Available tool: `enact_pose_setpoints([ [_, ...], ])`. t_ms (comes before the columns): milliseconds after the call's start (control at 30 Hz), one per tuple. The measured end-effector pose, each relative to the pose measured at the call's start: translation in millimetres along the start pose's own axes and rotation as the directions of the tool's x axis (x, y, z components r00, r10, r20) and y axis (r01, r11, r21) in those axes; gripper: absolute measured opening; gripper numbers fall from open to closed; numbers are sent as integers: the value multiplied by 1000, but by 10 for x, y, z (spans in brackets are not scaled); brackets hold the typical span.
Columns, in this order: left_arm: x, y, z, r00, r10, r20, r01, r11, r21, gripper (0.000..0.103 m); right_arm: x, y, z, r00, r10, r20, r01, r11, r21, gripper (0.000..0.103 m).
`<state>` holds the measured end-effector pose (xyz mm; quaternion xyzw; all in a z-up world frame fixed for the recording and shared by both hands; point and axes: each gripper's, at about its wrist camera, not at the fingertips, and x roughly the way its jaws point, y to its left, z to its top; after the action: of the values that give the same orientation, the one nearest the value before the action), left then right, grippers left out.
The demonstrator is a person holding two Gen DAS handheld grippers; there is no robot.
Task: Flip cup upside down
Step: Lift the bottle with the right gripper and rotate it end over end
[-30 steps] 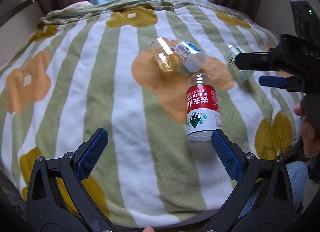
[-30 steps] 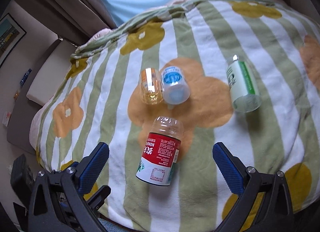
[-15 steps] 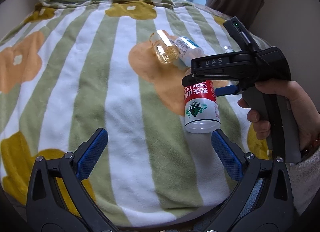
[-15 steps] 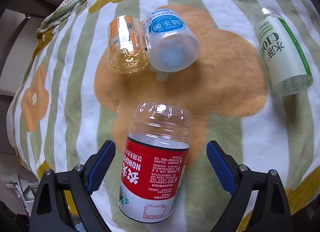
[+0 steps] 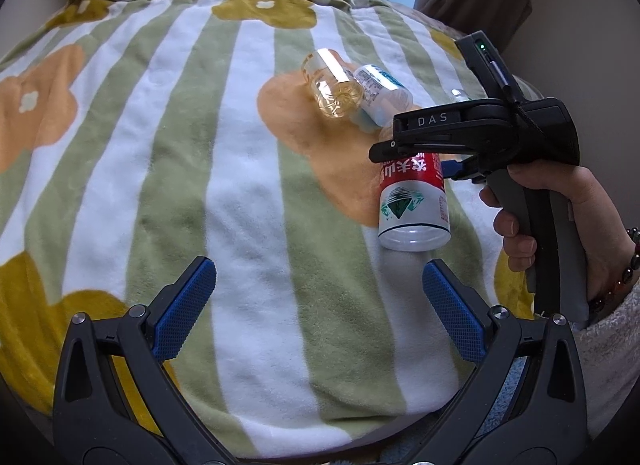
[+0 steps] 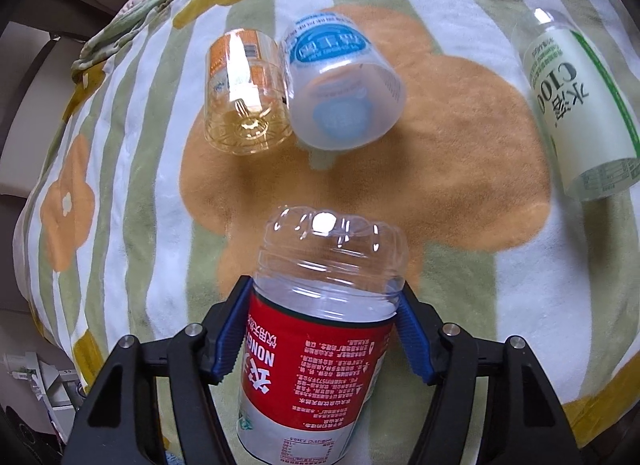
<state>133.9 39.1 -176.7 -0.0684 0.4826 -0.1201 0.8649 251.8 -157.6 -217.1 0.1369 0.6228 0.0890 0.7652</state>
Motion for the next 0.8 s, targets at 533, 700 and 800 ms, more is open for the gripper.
enact_pose_setpoints([
  [533,25,-29,29,1000,-3,-3,3,1000,-10,103,-343,192,-321,824,35,565,193,921,-338,63],
  [700,25,-37,32,1000,-11,-3,11,1000,-9,103,-312,182,-479,801,45,597,230,897,-377,63],
  [800,37,-43,33,1000,-29,-7,29,999,-19,103,-357,191,-568,798,50,600,249,880,-404,63],
])
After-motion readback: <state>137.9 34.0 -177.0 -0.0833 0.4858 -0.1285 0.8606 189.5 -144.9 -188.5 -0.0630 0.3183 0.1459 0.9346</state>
